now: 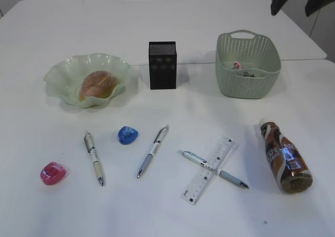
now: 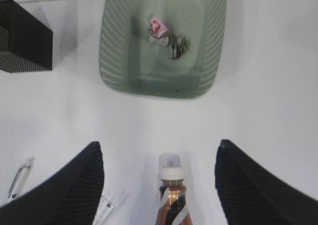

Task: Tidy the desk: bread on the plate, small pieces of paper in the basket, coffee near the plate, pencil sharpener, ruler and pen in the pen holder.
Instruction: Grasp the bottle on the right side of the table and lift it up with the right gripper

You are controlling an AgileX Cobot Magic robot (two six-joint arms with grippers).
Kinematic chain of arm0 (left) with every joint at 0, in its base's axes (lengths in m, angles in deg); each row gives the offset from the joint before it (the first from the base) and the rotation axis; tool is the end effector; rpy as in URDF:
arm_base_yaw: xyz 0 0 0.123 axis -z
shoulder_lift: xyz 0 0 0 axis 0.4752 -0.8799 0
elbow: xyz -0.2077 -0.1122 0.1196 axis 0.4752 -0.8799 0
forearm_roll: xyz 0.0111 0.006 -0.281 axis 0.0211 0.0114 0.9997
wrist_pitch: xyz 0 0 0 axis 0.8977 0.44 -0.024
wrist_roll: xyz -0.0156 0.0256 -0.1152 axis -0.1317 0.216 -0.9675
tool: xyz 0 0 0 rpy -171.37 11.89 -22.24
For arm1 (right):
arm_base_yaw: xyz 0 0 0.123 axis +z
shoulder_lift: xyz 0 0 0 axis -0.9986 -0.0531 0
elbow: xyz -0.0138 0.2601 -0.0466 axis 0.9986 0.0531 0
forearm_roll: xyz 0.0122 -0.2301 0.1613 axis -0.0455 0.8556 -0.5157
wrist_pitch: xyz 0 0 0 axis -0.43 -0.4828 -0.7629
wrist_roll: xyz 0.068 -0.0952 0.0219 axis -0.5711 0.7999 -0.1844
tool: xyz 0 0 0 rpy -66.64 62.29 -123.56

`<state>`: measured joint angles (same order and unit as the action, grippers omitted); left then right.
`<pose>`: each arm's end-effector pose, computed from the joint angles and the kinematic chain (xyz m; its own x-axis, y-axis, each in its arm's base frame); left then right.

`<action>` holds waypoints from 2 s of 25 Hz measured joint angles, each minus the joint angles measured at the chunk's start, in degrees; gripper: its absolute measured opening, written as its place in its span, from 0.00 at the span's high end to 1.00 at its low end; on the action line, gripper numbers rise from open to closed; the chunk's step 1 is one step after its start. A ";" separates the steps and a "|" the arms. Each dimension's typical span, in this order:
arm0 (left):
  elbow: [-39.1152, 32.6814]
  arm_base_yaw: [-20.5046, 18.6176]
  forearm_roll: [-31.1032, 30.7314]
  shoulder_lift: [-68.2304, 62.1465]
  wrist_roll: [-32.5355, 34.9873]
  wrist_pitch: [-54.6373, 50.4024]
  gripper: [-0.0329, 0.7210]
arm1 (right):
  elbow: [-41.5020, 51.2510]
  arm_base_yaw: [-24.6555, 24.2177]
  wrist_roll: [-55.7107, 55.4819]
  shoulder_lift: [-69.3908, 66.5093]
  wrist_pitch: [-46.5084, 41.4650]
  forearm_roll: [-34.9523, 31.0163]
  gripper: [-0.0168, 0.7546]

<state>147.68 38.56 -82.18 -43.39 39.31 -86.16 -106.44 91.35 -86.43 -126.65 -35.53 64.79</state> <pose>0.2358 -0.0535 0.3525 -0.8511 0.0932 -0.5167 0.1734 0.9788 -0.1091 0.4466 0.0306 0.3274 -0.8711 0.0932 -0.4823 0.0784 0.9956 0.0507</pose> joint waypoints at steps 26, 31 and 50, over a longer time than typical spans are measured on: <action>0.00 0.00 2.87 0.00 -0.04 0.00 0.46 | 28.04 0.00 0.57 2.53 1.08 -5.67 0.27; 0.00 0.00 3.66 0.00 -0.04 0.00 0.46 | 28.04 0.00 0.38 -2.25 1.72 -5.89 0.27; 0.00 0.00 4.18 0.00 -0.04 -0.02 0.46 | 21.68 0.00 0.15 -10.36 1.99 -4.38 0.27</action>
<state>147.68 38.56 -78.00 -43.39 39.27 -86.19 -84.76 91.35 -86.28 -137.00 -33.54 60.40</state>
